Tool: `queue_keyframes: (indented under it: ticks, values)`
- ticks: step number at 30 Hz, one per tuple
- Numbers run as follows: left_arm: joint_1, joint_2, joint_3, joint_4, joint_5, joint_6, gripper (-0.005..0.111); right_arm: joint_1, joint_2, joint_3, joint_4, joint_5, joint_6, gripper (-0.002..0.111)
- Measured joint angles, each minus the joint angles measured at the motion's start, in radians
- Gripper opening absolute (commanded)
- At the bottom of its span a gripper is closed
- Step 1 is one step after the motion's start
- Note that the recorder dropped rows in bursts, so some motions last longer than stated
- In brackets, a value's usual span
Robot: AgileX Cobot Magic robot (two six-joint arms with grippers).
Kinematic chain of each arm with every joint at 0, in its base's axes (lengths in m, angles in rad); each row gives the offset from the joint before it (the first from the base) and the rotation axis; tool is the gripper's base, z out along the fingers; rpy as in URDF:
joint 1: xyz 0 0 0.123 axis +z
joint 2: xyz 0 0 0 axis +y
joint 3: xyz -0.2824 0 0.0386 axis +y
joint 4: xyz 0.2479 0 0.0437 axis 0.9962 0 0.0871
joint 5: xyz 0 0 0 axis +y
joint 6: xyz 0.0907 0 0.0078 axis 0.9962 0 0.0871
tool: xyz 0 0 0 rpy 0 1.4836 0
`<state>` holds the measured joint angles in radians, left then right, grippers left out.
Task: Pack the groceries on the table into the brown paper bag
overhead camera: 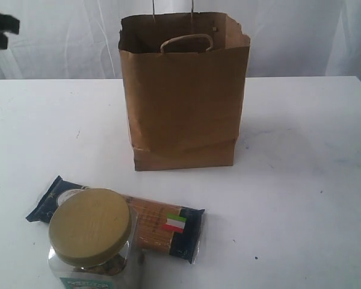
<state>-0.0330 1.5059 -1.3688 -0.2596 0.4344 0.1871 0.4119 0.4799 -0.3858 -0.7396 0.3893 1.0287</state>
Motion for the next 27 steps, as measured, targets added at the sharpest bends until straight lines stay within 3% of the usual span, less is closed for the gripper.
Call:
queue_keyframes:
  ticks: [8, 11, 17, 22, 27]
  values:
    - [0.065, -0.412, 0.522, 0.007, -0.469, -0.021, 0.000, 0.000, 0.000, 0.000, 0.085, 0.077, -0.111, 0.000]
    - [0.065, -0.613, 0.703, 0.007, -0.557, -0.021, 0.000, 0.000, 0.000, 0.000, 0.093, 0.066, -0.215, 0.000]
    - [0.065, -0.996, 0.895, 0.007, -0.535, -0.023, 0.000, 0.000, 0.000, 0.000, 0.100, -0.158, -0.414, 0.000]
    - [0.065, -1.220, 0.931, 0.007, -0.471, -0.024, 0.000, 0.000, 0.041, -0.046, 0.100, -0.302, -0.438, 0.000]
    - [0.065, -1.325, 0.950, 0.007, -0.188, -0.024, 0.000, 0.010, 0.202, -0.186, 0.100, -0.476, -0.438, 0.000]
